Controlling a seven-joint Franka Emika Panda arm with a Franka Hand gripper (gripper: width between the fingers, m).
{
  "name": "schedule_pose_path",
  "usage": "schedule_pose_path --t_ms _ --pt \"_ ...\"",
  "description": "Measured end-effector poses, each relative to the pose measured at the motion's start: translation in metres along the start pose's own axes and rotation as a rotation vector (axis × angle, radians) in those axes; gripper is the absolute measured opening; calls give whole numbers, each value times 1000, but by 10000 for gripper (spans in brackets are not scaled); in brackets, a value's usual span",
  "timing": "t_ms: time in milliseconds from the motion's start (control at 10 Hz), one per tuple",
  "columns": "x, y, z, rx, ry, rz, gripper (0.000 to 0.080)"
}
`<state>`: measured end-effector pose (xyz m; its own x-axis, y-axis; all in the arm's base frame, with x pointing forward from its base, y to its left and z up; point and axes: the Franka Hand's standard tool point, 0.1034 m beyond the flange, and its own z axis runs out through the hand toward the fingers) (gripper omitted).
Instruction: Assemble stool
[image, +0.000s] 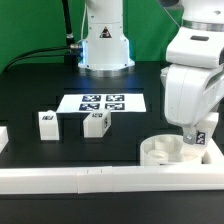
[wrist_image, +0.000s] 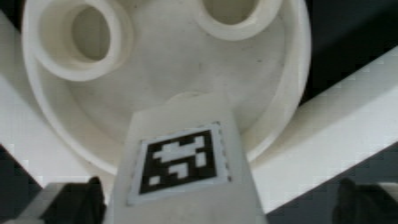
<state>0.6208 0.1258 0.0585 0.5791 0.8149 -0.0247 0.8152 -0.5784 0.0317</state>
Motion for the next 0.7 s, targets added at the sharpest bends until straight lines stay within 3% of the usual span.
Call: schedule_pose_path --t_ms 200,500,700 --pt "0 0 0 2 1 157 392" --pt "-4 4 1 1 -4 365 331" --pt "-4 20 -1 16 8 594 331"
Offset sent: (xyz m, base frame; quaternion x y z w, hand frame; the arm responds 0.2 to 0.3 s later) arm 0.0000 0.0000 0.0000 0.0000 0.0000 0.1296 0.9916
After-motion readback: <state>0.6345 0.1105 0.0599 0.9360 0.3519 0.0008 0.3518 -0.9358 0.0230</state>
